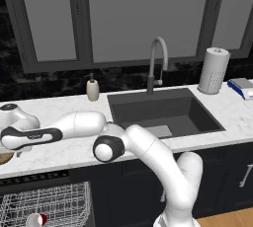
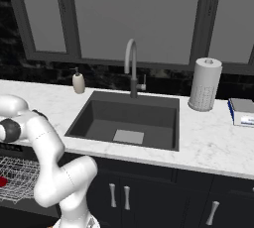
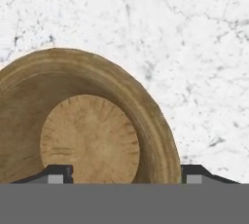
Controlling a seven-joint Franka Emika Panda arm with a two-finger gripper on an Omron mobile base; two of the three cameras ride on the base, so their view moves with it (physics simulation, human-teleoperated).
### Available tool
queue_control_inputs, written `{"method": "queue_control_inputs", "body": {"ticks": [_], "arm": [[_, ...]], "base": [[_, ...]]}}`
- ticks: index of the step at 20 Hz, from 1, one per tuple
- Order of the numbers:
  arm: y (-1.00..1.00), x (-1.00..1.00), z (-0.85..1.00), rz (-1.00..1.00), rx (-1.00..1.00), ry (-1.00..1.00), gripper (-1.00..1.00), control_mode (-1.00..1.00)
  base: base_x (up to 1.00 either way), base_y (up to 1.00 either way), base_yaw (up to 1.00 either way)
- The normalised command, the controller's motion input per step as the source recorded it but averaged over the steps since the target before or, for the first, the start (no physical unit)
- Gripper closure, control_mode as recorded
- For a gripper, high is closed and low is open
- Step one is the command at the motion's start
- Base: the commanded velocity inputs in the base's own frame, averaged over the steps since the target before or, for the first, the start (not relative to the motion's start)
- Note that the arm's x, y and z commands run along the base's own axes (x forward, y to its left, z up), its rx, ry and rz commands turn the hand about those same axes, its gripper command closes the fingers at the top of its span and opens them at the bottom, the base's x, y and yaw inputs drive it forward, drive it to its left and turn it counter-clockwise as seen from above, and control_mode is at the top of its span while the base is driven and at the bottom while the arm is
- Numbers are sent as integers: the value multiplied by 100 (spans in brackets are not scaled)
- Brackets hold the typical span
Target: Pick up the cup and bowl from the counter, place them in the dishwasher, and close the dishwasher door.
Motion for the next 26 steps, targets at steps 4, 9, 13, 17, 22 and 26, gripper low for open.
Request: {"method": "queue_control_inputs", "body": {"ticks": [4,9,13,17,22,26], "arm": [[0,0,0,0,0,0,100,-100],[-11,-50,-9,0,0,1,100,-100],[-33,-90,-18,0,0,2,100,-100],[-47,-100,-26,0,0,0,100,-100],[-49,-100,-34,0,0,0,100,-100],[-37,-100,-27,0,0,1,100,-100]], "base": [[0,0,0],[0,0,0],[0,0,0],[0,0,0],[0,0,0],[0,0,0]]}}
